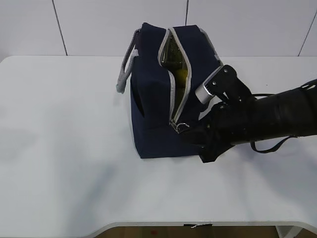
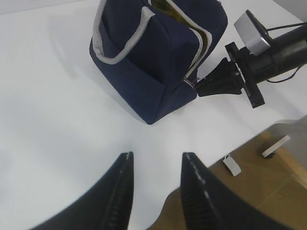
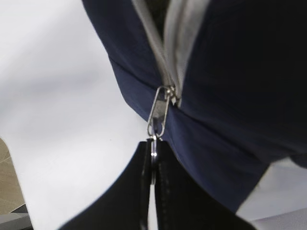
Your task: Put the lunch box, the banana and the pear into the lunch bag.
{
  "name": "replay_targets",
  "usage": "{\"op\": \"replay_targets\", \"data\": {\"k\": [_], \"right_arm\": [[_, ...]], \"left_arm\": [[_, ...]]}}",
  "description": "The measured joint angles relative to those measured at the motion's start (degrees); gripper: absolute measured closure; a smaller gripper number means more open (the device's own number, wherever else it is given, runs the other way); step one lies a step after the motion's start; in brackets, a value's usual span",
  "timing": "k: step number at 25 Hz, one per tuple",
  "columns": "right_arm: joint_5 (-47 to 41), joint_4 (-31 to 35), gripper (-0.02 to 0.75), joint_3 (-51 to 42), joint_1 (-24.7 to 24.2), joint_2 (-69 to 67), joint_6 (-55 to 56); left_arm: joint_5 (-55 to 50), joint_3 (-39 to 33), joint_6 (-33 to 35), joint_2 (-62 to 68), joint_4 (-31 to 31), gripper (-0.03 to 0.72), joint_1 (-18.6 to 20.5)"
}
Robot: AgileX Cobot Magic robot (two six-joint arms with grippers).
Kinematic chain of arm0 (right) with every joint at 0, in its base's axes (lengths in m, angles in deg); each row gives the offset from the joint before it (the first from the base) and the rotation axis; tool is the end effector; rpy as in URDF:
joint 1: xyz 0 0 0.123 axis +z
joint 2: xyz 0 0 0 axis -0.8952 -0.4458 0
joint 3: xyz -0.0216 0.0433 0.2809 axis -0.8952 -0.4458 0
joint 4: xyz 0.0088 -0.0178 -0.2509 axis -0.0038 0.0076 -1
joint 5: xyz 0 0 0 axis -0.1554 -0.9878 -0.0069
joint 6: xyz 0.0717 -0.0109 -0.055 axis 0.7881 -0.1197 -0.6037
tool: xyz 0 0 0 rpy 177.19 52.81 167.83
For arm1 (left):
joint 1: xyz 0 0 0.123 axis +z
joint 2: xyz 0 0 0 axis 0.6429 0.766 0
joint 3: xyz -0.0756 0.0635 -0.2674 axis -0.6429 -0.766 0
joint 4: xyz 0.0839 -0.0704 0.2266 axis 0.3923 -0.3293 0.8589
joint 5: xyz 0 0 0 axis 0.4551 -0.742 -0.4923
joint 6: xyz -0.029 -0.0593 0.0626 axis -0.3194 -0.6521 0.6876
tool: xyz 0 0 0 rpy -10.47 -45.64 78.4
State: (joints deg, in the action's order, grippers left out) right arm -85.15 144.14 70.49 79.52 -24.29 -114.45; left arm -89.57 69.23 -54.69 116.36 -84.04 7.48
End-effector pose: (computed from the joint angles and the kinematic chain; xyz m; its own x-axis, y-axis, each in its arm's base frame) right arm 0.2955 0.1348 0.1855 -0.3830 -0.4592 -0.8015 -0.8150 0.5764 0.0591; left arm 0.0981 -0.0752 0.3590 -0.5158 0.1370 -0.8457 0.5432 0.8157 -0.1992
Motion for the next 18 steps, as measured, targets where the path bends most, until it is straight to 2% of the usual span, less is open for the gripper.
{"op": "replay_targets", "data": {"k": [18], "right_arm": [[-2.0,-7.1,0.731,2.2,0.0,9.7,1.5]], "left_arm": [[0.0,0.0,0.0,0.0,0.0,0.433,0.0]]}}
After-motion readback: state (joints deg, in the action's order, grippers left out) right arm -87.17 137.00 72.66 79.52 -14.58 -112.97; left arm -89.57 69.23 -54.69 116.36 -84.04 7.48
